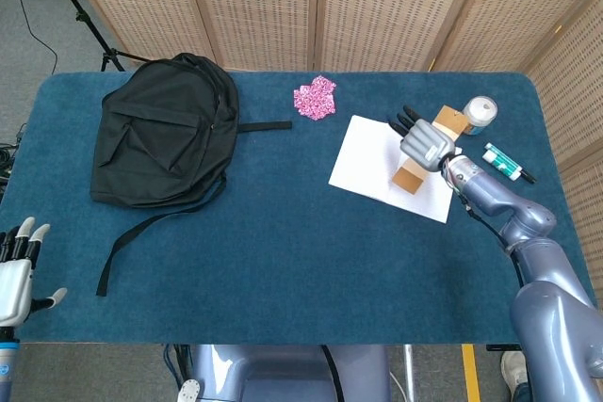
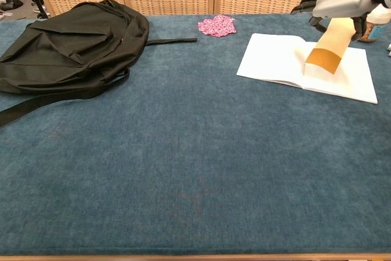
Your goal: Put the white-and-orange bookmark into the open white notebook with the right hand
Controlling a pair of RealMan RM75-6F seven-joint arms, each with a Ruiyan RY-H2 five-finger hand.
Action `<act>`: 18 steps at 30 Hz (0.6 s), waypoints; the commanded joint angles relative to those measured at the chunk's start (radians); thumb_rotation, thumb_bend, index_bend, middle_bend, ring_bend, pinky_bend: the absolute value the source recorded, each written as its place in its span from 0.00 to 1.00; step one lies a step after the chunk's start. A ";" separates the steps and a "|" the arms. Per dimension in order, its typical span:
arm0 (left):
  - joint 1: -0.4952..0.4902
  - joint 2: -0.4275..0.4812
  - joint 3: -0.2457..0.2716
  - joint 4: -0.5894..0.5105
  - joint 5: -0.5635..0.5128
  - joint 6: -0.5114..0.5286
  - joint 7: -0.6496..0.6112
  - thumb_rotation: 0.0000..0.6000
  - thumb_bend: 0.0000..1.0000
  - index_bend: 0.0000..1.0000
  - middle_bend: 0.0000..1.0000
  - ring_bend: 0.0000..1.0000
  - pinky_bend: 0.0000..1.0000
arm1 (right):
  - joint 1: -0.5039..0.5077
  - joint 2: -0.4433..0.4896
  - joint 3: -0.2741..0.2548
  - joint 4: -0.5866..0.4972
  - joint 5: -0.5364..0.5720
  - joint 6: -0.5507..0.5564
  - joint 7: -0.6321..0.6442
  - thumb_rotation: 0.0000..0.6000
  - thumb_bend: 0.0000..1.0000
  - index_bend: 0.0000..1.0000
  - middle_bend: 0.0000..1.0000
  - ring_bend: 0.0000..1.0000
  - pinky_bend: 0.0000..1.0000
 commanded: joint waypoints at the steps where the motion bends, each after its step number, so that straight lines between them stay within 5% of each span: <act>1: 0.002 -0.001 0.005 0.003 0.007 0.004 -0.004 1.00 0.00 0.00 0.00 0.00 0.00 | -0.021 -0.039 -0.037 0.047 -0.024 0.010 0.020 1.00 0.31 0.50 0.00 0.00 0.00; 18: -0.003 -0.004 0.007 0.014 -0.009 -0.009 -0.008 1.00 0.00 0.00 0.00 0.00 0.00 | -0.019 -0.116 -0.085 0.135 -0.038 0.041 0.013 1.00 0.31 0.50 0.00 0.00 0.00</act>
